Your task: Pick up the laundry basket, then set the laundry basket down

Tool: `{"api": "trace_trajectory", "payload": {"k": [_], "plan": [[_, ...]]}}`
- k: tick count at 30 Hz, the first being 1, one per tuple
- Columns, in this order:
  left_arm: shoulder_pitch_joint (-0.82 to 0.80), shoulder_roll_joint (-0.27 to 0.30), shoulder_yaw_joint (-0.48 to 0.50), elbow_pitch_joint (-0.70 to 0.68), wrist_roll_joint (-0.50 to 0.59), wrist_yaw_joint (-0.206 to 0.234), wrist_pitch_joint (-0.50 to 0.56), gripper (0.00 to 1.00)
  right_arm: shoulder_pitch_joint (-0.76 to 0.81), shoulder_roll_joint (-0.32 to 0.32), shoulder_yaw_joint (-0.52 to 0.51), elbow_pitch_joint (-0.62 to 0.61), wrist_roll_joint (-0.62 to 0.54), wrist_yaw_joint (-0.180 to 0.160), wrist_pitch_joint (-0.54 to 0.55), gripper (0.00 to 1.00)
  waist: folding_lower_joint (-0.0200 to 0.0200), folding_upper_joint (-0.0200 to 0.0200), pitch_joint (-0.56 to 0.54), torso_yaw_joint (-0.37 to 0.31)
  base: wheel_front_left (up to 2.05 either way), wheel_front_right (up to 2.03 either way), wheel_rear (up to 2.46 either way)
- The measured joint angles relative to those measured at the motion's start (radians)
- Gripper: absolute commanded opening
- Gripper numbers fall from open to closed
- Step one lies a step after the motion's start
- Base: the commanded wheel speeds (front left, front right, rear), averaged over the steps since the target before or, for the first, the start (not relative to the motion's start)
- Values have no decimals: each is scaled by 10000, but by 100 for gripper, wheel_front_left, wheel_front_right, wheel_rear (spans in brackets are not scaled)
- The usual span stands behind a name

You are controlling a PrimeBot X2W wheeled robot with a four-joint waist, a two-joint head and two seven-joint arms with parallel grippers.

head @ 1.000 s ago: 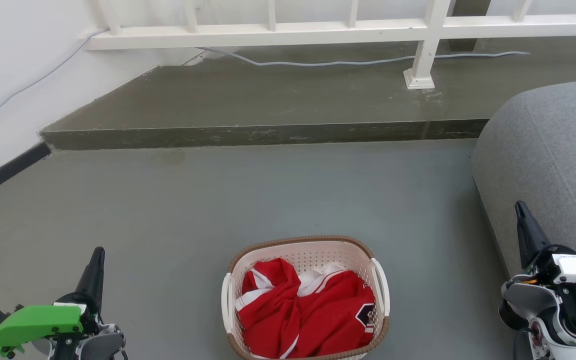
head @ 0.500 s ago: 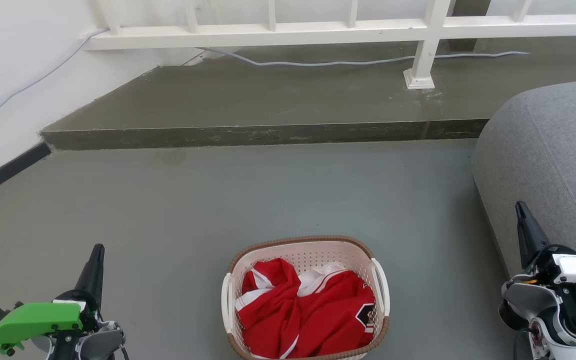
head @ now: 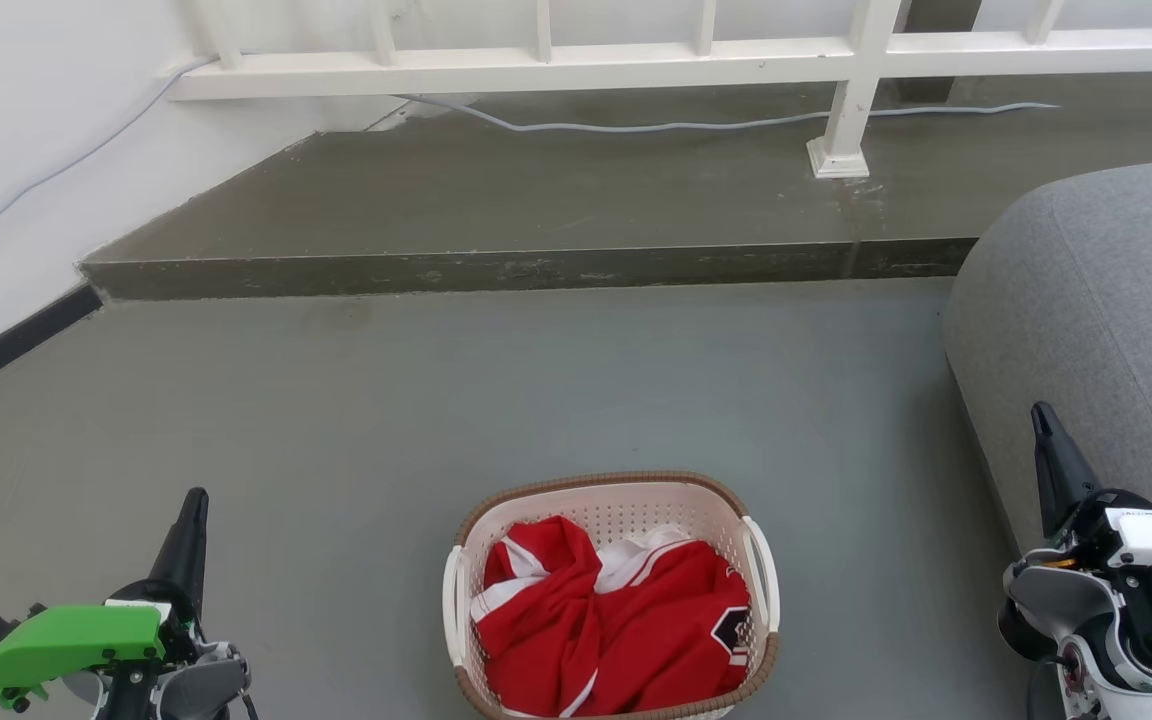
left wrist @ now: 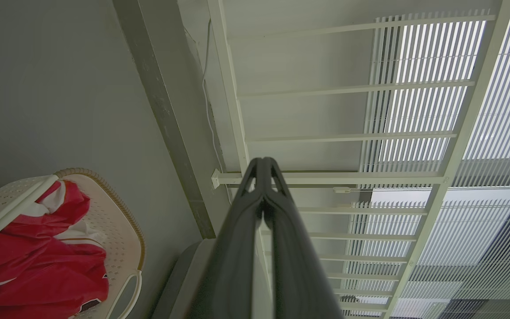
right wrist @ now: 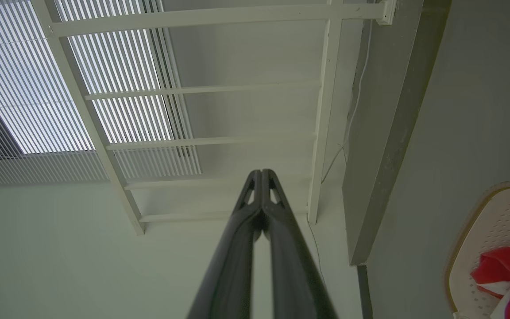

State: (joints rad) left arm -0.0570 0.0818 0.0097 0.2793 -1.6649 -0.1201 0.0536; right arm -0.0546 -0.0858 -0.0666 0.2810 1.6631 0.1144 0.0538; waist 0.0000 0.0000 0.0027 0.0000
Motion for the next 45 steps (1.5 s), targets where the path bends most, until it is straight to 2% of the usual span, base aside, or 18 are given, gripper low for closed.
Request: {"api": "trace_trajectory", "payload": {"k": [45], "plan": [[0,-21,73,-23,2,0,71,0,0,59,-63,-10,-4,15,59,0,0,0,3,0,0,0,0]]}}
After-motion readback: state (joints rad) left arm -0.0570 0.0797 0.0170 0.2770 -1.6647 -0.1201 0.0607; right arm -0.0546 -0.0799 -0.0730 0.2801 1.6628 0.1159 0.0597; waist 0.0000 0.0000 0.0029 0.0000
